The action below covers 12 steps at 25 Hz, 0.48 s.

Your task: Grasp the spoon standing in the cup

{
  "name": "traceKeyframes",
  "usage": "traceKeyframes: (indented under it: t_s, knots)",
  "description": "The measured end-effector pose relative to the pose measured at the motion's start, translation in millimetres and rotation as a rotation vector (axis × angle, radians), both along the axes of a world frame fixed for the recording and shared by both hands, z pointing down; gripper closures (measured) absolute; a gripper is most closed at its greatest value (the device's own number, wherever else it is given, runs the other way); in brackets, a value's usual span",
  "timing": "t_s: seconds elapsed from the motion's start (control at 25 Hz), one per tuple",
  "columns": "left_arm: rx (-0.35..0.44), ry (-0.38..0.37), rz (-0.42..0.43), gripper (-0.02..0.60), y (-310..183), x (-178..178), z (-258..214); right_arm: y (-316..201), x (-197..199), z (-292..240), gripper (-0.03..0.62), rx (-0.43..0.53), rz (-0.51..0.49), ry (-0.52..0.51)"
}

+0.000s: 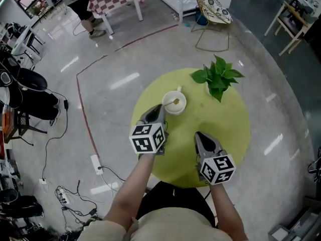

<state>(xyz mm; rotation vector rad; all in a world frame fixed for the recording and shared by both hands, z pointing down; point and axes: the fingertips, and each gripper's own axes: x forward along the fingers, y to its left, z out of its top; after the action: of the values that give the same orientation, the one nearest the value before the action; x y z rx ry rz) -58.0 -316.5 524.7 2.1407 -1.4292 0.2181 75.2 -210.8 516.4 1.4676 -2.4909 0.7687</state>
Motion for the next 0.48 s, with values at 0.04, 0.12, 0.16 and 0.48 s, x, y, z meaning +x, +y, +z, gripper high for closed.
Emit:
traceKeyframes:
  t_s: [0.04, 0.12, 0.16, 0.48]
  knots:
    - [0.007, 0.000, -0.003, 0.574, 1.6, -1.3, -2.8, 1.0, -0.4, -1.1, 0.592, 0.003, -0.001, 0.001]
    - [0.021, 0.002, -0.011, 0.574, 4.1, -4.0, -8.1, 2.8, -1.0, -2.9, 0.592, 0.010, -0.003, 0.002]
    - [0.026, 0.005, -0.014, 0.574, 5.6, -5.2, -10.7, 4.0, -1.4, -3.7, 0.592, 0.013, -0.004, 0.002]
    - [0.064, 0.040, -0.010, 0.574, 26.0, -11.5, -31.7, 14.2, -2.7, -9.8, 0.592, 0.037, -0.003, 0.009]
